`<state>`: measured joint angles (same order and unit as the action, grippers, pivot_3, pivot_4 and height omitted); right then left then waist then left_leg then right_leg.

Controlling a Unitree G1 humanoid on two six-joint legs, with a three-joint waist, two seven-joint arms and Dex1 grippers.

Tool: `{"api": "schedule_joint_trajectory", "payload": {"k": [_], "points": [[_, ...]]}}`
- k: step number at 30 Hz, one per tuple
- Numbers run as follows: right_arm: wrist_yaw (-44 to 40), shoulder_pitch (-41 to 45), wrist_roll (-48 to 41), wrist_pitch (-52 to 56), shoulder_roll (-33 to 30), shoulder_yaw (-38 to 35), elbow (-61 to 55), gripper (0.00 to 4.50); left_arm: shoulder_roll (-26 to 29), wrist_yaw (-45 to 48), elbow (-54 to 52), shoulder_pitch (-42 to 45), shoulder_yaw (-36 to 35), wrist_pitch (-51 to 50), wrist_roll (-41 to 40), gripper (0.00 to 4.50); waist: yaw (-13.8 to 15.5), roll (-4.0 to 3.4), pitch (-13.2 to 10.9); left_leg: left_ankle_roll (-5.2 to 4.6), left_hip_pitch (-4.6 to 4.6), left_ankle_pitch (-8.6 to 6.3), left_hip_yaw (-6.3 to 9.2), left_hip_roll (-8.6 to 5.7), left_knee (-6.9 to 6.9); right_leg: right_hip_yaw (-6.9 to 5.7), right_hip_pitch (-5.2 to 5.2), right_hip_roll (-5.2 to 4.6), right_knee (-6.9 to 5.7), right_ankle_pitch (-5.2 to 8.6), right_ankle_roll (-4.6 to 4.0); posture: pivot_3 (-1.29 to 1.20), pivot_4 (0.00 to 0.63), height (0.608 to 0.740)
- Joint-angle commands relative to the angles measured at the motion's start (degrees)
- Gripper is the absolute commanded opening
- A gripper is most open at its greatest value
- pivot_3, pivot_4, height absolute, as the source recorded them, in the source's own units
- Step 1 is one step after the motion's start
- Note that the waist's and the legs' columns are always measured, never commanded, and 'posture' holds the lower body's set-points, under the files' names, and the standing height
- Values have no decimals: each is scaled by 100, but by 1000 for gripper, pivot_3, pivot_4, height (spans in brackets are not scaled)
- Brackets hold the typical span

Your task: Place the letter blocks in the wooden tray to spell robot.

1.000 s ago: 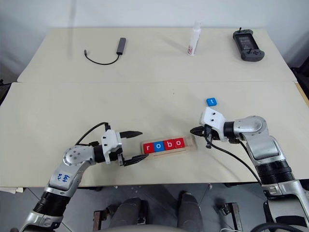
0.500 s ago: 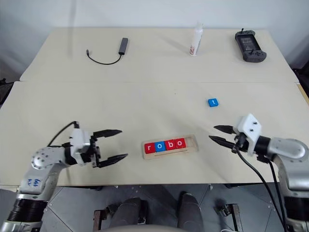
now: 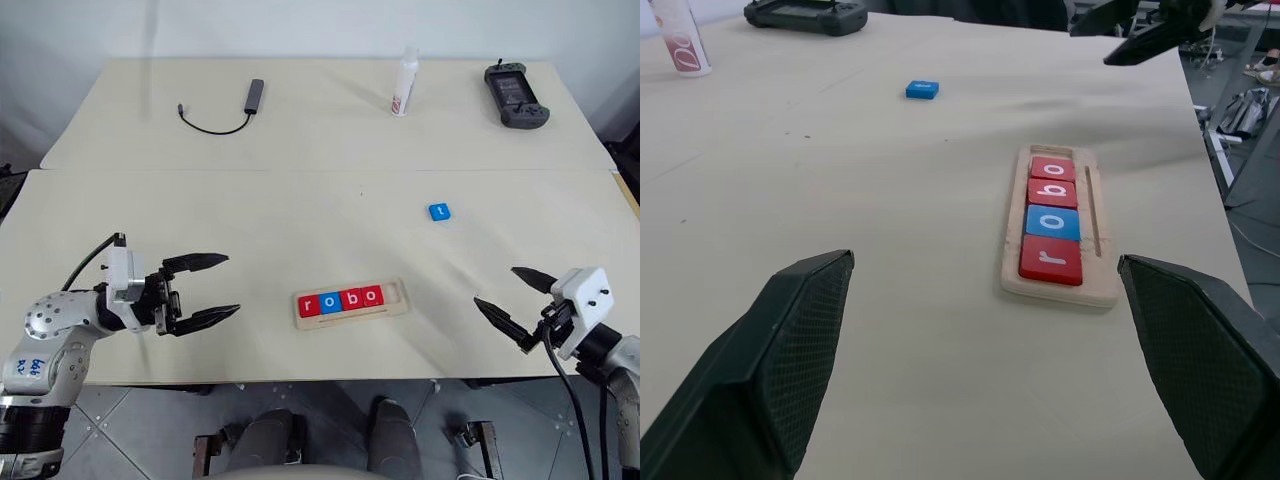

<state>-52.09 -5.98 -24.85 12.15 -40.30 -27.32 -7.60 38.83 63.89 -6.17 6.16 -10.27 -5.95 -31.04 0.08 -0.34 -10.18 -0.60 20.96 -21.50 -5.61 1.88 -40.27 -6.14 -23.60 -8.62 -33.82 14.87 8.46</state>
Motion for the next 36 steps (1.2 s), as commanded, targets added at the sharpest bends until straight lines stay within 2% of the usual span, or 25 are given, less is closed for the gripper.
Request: {"api": "schedule_joint_trajectory", "payload": {"k": [1, 4, 7, 10, 16, 21, 25, 30, 32, 36], "points": [[516, 633, 102, 507, -80, 310, 60, 4485, -26, -3, -81, 20, 6, 163, 95, 4500, -33, 0, 0, 0, -2, 0, 1, 1, 0, 0, 0, 0, -2, 0, 0, 0, 150, 740], [892, 1800, 422, 1527, -256, 1071, 515, 4485, -106, -56, -174, -17, 116, 177, 165, 4500, -89, -6, 0, 1, -3, 1, -3, 3, 0, 2, -2, 1, -5, 1, -1, 0, 150, 740], [1290, 3069, 631, 2372, -76, 1611, 1339, 4485, -186, -112, -289, -47, 215, 184, 224, 4500, -110, -10, 2, 1, 1, 1, -4, 3, -1, 4, -9, 0, -9, 1, -2, 0, 150, 740], [1690, 3999, 913, 2527, 196, 1913, 2277, 4485, -233, -168, -400, -90, 257, 180, 250, 4500, -90, -9, 2, 2, 17, 2, 2, 3, 1, -3, -16, 0, -6, 2, -4, 0, 150, 740], [1988, 4808, 1374, 1940, 642, 2265, 3641, 4485, -273, -301, -601, -232, 273, 161, 256, 4500, -68, -9, 2, 1, 19, 2, 2, -1, 17, -12, -18, 0, 5, 2, -4, 0, 150, 740], [2020, 4985, 1556, 1429, 942, 2311, 4247, 4485, -299, -400, -735, -343, 268, 151, 245, 4500, -174, -9, 2, 4, 13, 3, 0, 0, 16, -12, -13, 0, 2, 2, -3, 0, 150, 740], [2050, 4973, 1567, 1186, 1104, 2292, 4279, 3277, -339, -403, -782, -378, 308, 174, 209, 4500, -195, -10, 3, 8, 8, 6, 0, 2, 15, -11, -11, 1, -2, 2, -3, 0, 150, 740], [2046, 4774, 1524, 1200, 1081, 2222, 3864, 1539, -433, -340, -745, -371, 418, 222, 221, 4500, -188, -10, 3, 9, 9, 6, 0, 2, 13, -10, -11, 1, -3, 2, -3, 0, 150, 740], [2109, 4621, 1467, 1397, 984, 2112, 3440, 1451, -481, -326, -724, -355, 472, 236, 234, 4500, -168, -10, 3, 9, 10, 6, 1, 2, 12, -10, -11, 0, -3, 2, -3, 0, 150, 740], [2251, 3936, 1186, 2191, 739, 1711, 1891, 1451, -593, -294, -585, -285, 613, 291, 288, 4500, -142, -12, 2, 9, 17, 6, 7, 2, 13, -12, -14, 0, 0, 2, -3, 0, 150, 740]]}}
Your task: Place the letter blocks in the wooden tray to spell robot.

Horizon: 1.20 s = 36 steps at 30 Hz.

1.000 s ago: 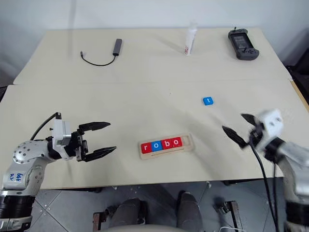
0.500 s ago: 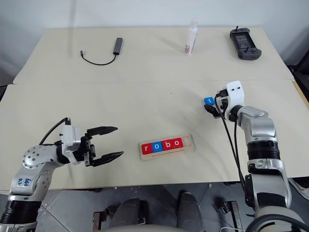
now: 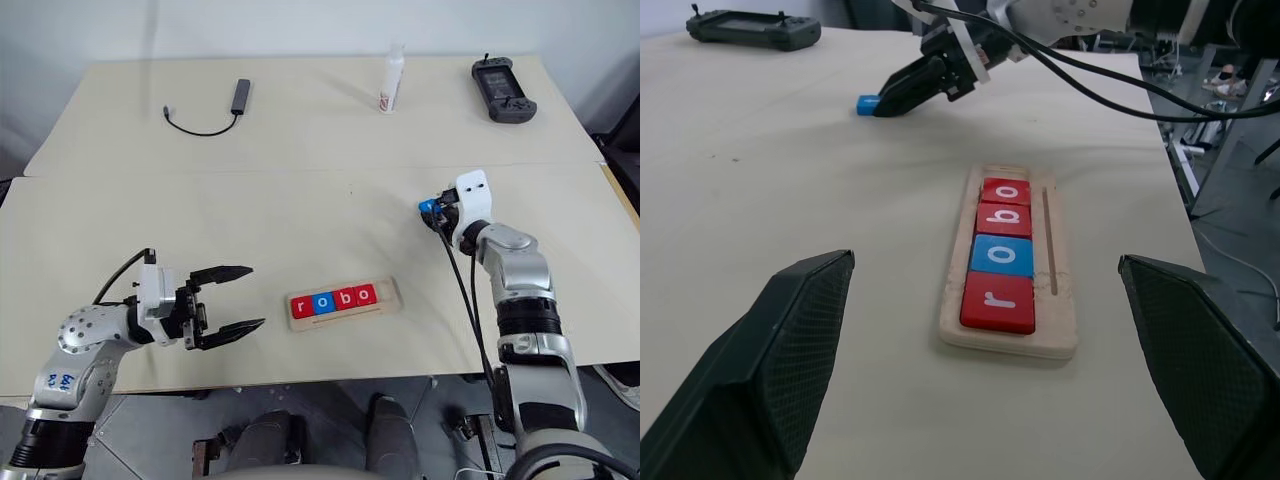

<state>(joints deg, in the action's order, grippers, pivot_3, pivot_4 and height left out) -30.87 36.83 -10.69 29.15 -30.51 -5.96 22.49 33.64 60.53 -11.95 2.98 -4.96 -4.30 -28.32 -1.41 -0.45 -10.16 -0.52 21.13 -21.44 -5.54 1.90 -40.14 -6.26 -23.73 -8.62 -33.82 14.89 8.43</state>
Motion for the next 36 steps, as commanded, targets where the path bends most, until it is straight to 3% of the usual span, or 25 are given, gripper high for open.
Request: {"api": "schedule_joint_trajectory", "payload": {"k": [1, 7, 13, 14, 20, 21, 24, 29, 32, 36], "points": [[179, -592, -332, 780, -284, -555, -1624, 1451, -110, 49, 49, 62, 115, 141, 26, 4500, 22, -3, 2, 0, 1, 0, 1, 0, 1, -1, 0, 0, 1, 0, 0, 0, 150, 740], [794, -2535, -993, 2607, 14, -1516, -4760, 1451, -331, 106, 294, 191, 334, 177, 62, 4500, 119, -4, 4, 0, 0, 0, -1, 0, 6, -1, -1, 1, 5, 0, 0, 0, 150, 740], [1390, -3314, -1170, 3046, 765, -1632, -5718, 1451, -379, 241, 564, 478, 452, 161, 76, 4500, 124, -6, 6, -1, -7, 0, -4, 0, -1, 8, 1, 1, -4, 0, 0, 0, 150, 740], [1482, -3358, -1147, 2984, 891, -1594, -5709, 2214, -380, 262, 596, 528, 468, 157, 81, 4500, 120, -6, 6, -1, -8, 0, -4, 0, -1, 9, 1, 1, -4, 0, 0, 0, 150, 740], [1352, -3548, -1153, 2765, 796, -1377, -5706, 4266, -359, 287, 622, 574, 454, 202, 90, 4500, 121, -7, 6, -4, -5, -2, -2, -2, 6, 6, -1, 1, 0, 0, -1, 0, 150, 740], [1126, -3556, -1244, 2736, 603, -1415, -5694, 4453, -353, 283, 619, 559, 441, 215, 95, 4500, 121, -7, 6, -4, -4, -2, -3, -3, 5, 6, -2, 1, 1, 0, -1, 0, 150, 740], [142, -3633, -1385, 2341, -297, -1434, -5482, 4453, -326, 285, 616, 528, 403, 233, 101, 4500, 137, -7, 6, -8, -5, -4, -1, -4, 3, 7, 1, 0, 4, 0, -1, 0, 150, 740], [-1926, -3491, -903, 281, -2022, -872, -4141, 4453, -253, 290, 585, 505, 317, 228, 88, 4500, 129, -3, 6, -15, -8, -8, -4, -5, 4, 8, 4, 1, 9, 0, 0, 0, 150, 740], [-2942, -2884, -714, -813, -2411, -402, -2886, 4453, -213, 317, 538, 489, 280, 234, 101, 4500, 98, -1, 5, -14, -15, -7, -8, -2, 4, 9, 6, 2, 7, 0, 0, 0, 150, 740], [-3689, -1988, -314, -1817, -2421, 248, -1360, 4453, -137, 385, 460, 386, 230, 276, 91, 4500, 101, 1, 4, -13, -16, -7, -11, -2, 1, 10, 7, 1, 7, 0, 0, 0, 150, 740]]}}
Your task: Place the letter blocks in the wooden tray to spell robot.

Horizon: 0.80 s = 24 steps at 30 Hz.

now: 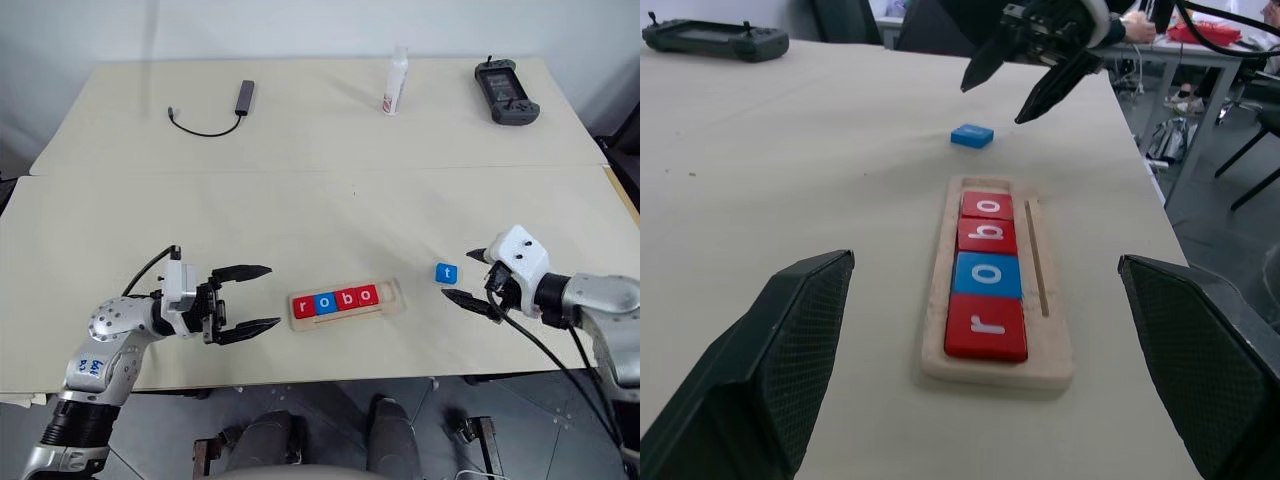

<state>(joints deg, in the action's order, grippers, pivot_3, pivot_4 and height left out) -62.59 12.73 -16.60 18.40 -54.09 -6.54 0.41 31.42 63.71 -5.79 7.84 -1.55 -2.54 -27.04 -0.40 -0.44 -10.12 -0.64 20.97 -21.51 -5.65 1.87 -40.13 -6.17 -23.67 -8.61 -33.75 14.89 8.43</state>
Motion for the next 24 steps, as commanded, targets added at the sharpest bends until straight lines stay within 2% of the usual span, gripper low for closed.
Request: {"api": "schedule_joint_trajectory", "payload": {"k": [1, 4, 7, 8, 10, 17, 21, 24], "points": [[-646, 600, 362, -904, -43, 435, 1145, 4453, 105, 78, -179, -130, -121, 110, -45, 4500, 1, -1, 0, 0, 0, 0, -1, 0, -1, 0, 0, 0, 0, 0, 0, 0, 150, 740], [-930, 1182, 675, -1345, 107, 823, 2104, 4453, 138, 34, -341, -271, -154, 99, -67, 4500, 20, -1, 0, 0, 3, 0, 1, 0, -2, -3, -1, -1, 0, 0, 0, 0, 150, 740], [-1031, 1432, 775, -1600, 198, 937, 2513, 4453, 156, 27, -388, -323, -177, 96, -79, 4500, 29, 0, 0, 0, 7, 0, 4, 0, -7, -6, 1, -1, 1, -1, 1, 0, 150, 740], [-1116, 1536, 757, -1580, 267, 975, 2637, 4281, 165, -28, -511, -428, -199, 68, -83, 4500, 23, 0, 0, 1, 7, 0, 5, 1, -9, -7, 2, -1, 1, -1, 1, 0, 150, 740], [-1239, 1666, 741, -1566, 355, 1013, 2805, 3826, 176, -104, -675, -562, -227, 25, -87, 4500, 12, 0, 0, 1, 5, 0, 5, 2, -10, -7, 5, -1, 1, -1, 1, 0, 150, 740], [-1602, 1770, 663, -1560, 352, 1010, 2708, 1511, 239, -187, -849, -691, -300, -53, -106, 4500, 9, -1, 0, 5, -1, 2, 5, 5, -19, -6, 9, -1, -7, -1, 1, 0, 150, 740], [-1708, 2008, 680, -1278, 327, 1102, 2322, 1457, 255, -225, -892, -714, -288, -73, -117, 4500, 11, -2, 0, 5, 3, 2, 5, 5, -19, -5, 6, -1, -6, -1, 1, 0, 150, 740], [-1940, 2156, 577, -714, 342, 1323, 1596, 1457, 255, -239, -905, -746, -290, -77, -126, 4500, 14, -3, -1, 5, 6, 2, 6, 5, -19, -6, 2, -1, -7, -1, 1, 0, 150, 740]]}}
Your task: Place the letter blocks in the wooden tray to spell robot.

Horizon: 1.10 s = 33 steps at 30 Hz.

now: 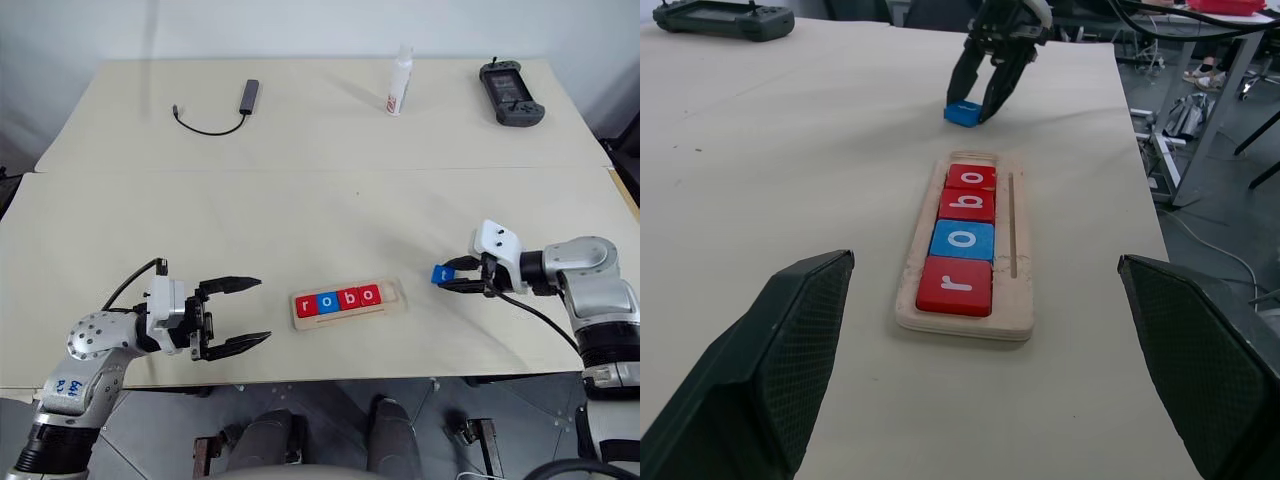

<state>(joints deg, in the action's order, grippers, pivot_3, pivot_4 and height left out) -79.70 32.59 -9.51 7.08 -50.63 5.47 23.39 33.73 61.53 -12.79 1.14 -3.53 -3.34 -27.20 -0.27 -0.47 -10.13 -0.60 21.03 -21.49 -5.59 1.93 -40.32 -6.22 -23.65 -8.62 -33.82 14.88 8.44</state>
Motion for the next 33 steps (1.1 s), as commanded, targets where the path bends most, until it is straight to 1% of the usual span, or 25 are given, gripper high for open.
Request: {"api": "schedule_joint_trajectory", "payload": {"k": [1, 4, 8, 12, 15, 21, 23, 24, 25, 26, 30, 33], "points": [[-306, 202, -133, 563, -5, 222, -931, 1457, 20, -27, -210, -90, -89, 5, -111, 4500, 2, 0, 0, 0, 1, 0, 1, 1, 0, -1, -1, 0, -1, 0, 0, 0, 150, 740], [-358, 292, -119, 901, 67, 428, -1352, 1457, 2, -54, -230, -130, -78, 7, -105, 4500, 3, 0, 0, 0, 2, 0, 3, 1, 0, -2, -1, 0, 0, 0, 0, 0, 150, 740], [-420, 416, 67, 938, 140, 736, -1525, 1457, -25, -137, -316, -222, -51, 8, -75, 4500, 26, 0, 0, 0, 5, 0, 5, -1, 0, -4, -1, -1, 1, 0, 0, 0, 150, 740], [-391, 508, 119, 984, 270, 923, -1515, 1457, -32, -238, -355, -259, -47, 9, -46, 4500, 9, 0, 0, 0, 7, 0, 7, -2, 0, -6, -1, -2, 1, 0, 0, 0, 150, 740], [-390, 525, 249, 797, 303, 1066, -1379, 1457, -35, -329, -413, -286, -53, 7, -31, 4500, 7, 0, 0, 0, 6, 0, 7, -2, 0, -6, -2, -1, 1, 0, 0, 0, 150, 740], [-408, 550, 314, 805, 427, 1155, -1266, 1457, 12, -431, -548, -353, -77, -38, -51, 4500, 4, 0, 0, 0, 5, 0, 7, -1, 0, -6, -1, -1, 1, 0, 0, 0, 150, 740], [-389, 567, 293, 796, 449, 1126, -1257, 2159, 18, -454, -546, -337, -72, -41, -47, 4500, 6, 0, 0, 0, 5, 0, 6, -2, 0, -6, -1, -1, 1, 0, 0, 0, 150, 740], [-379, 585, 198, 828, 464, 1033, -1289, 2389, 23, -463, -545, -332, -78, -43, -52, 4500, 3, 0, 0, 0, 5, 0, 7, -1, 0, -6, -1, -1, 1, 0, 0, 0, 150, 740], [-375, 606, 98, 886, 459, 932, -1323, 2783, 29, -468, -545, -326, -81, -46, -55, 4500, 2, 0, 0, 0, 5, 0, 7, -1, 0, -6, -1, -1, 1, 0, 0, 0, 150, 740], [-430, 619, -29, 1021, 401, 831, -1376, 3016, 31, -473, -543, -320, -85, -47, -58, 4500, 3, 0, 0, 0, 5, 0, 6, -1, 0, -6, -1, -1, 1, 0, 0, 0, 150, 740], [-564, 572, -230, 1123, 162, 620, -1445, 3016, 25, -476, -513, -289, -78, -43, -48, 4500, 22, 0, 0, 0, 8, 0, 8, -2, 0, -6, -1, -2, 2, 0, 0, 0, 150, 740], [-449, 501, -224, 1109, 18, 447, -1377, 3016, 17, -466, -476, -274, -84, -15, -43, 4500, 13, 0, 0, 0, 8, 0, 7, -2, 0, -7, -1, -2, 3, 0, 0, 0, 150, 740]]}}
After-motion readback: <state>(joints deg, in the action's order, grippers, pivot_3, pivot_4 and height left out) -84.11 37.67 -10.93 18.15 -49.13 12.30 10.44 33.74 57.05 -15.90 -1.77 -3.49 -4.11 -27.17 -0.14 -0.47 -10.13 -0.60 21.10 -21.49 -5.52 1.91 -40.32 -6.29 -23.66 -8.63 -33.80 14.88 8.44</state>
